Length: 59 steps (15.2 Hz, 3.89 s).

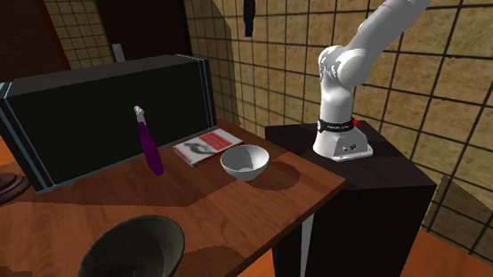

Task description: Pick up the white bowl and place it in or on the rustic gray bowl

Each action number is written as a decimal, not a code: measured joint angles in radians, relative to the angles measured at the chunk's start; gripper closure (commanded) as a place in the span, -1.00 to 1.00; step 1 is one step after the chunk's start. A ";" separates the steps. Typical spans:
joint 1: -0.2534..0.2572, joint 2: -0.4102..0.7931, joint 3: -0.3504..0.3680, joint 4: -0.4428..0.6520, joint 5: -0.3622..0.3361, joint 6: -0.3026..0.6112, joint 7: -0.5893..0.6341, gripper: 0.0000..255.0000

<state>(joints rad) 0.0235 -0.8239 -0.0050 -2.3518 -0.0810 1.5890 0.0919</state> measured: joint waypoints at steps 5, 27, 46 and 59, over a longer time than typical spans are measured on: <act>0.004 -0.010 0.010 -0.097 0.027 0.076 0.036 -1.00; 0.126 0.373 0.110 -0.536 0.294 0.858 0.219 -1.00; 0.148 0.504 0.116 -0.564 0.332 1.020 0.204 1.00; 0.136 0.390 0.118 -0.539 0.306 0.880 0.228 1.00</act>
<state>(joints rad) 0.1592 -0.4341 0.1125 -2.8905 0.2248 2.4694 0.3197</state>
